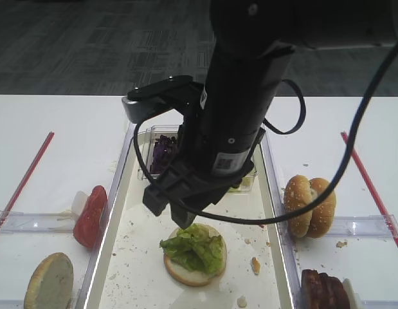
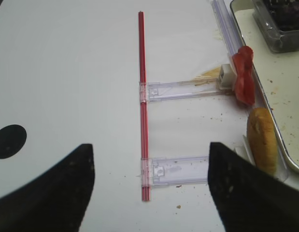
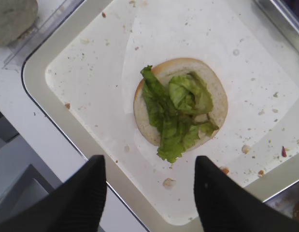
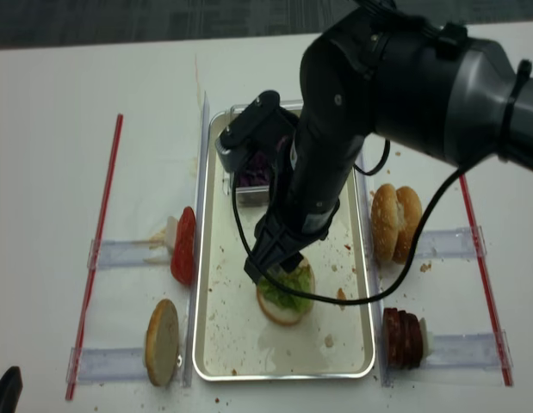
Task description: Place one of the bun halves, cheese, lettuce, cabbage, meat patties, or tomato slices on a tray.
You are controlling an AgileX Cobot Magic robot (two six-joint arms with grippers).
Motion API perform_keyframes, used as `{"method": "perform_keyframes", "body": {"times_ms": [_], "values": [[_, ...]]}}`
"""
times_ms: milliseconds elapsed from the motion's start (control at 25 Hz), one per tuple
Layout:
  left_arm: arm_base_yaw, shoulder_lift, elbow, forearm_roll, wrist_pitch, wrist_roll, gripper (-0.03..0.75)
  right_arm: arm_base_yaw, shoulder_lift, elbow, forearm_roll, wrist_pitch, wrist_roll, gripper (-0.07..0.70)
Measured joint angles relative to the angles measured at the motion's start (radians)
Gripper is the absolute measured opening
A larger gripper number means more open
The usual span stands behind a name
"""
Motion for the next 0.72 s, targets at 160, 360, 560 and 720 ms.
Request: {"method": "perform_keyframes", "body": {"times_ms": [160, 360, 560, 720], "values": [[0.0, 0.0, 0.0, 0.0, 0.0, 0.0, 0.491, 0.0, 0.0, 0.0, -0.004, 0.005, 0.0, 0.448], [0.0, 0.0, 0.0, 0.0, 0.0, 0.0, 0.491, 0.0, 0.0, 0.0, -0.03, -0.025, 0.0, 0.448], [0.0, 0.0, 0.0, 0.0, 0.0, 0.0, 0.491, -0.002, 0.0, 0.0, -0.031, -0.027, 0.004, 0.448], [0.0, 0.0, 0.0, 0.0, 0.0, 0.0, 0.491, -0.049, 0.0, 0.0, -0.01, -0.027, 0.0, 0.448]]}}
